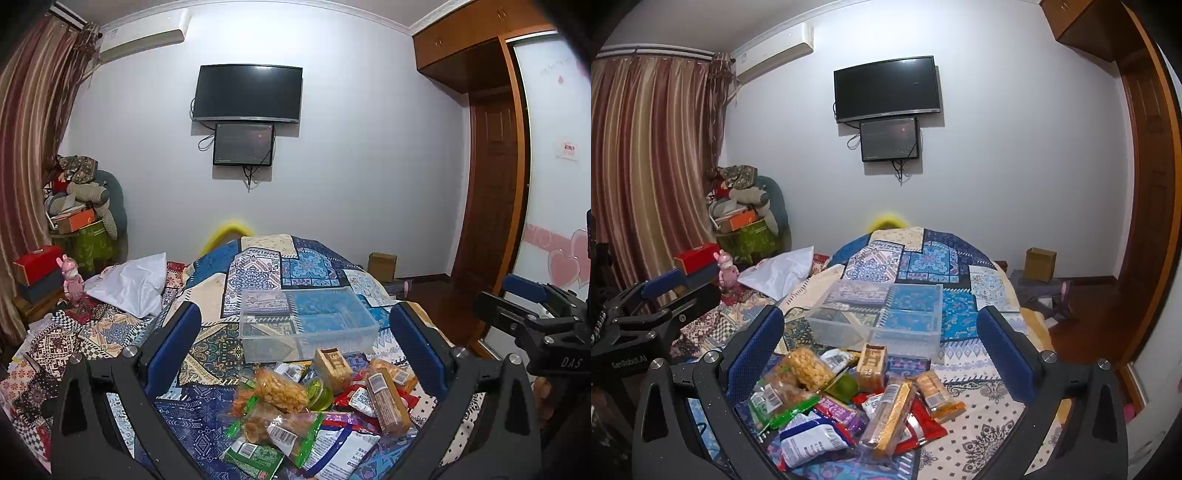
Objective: Organize snacks
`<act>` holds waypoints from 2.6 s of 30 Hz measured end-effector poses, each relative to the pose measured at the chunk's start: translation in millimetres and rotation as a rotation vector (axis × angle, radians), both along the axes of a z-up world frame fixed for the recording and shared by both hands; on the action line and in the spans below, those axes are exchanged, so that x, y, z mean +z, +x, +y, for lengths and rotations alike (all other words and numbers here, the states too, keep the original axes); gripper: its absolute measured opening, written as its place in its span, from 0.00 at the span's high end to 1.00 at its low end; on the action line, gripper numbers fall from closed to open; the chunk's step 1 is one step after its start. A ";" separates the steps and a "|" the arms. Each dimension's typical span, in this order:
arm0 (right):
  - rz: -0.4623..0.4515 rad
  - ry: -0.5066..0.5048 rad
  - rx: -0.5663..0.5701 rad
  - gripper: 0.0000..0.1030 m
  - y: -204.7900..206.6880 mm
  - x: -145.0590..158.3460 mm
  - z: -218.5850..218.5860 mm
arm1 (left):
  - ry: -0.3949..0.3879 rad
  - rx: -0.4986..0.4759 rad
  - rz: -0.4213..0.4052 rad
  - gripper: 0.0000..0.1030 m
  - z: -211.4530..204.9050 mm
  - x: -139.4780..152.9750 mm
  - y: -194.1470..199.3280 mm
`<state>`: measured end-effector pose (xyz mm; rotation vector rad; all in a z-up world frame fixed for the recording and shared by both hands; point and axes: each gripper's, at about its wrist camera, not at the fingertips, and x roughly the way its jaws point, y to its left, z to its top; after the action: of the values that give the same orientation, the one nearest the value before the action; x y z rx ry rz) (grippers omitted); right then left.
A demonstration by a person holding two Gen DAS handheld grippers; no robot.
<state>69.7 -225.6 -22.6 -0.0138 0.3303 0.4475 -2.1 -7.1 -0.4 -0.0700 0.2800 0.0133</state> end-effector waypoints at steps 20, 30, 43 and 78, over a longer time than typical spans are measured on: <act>0.009 0.009 -0.005 0.00 -0.1 -0.7 -4.5 | 0.004 0.000 0.006 0.00 -0.6 -1.0 -0.4; 0.009 0.007 -0.005 0.00 -0.8 -2.9 -4.8 | 0.005 0.002 0.008 0.00 0.1 -1.5 -0.4; 0.014 0.013 -0.006 0.00 2.1 -2.6 -9.7 | 0.003 0.004 0.010 0.00 -0.7 -2.0 0.5; 0.280 -0.080 0.000 0.00 60.9 -82.5 -5.4 | -0.020 -0.021 0.322 0.00 14.4 -84.8 70.5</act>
<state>130.5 -231.0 -105.2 -0.0291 0.6235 0.4364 68.5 7.3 -85.2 -0.0844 0.6029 0.0005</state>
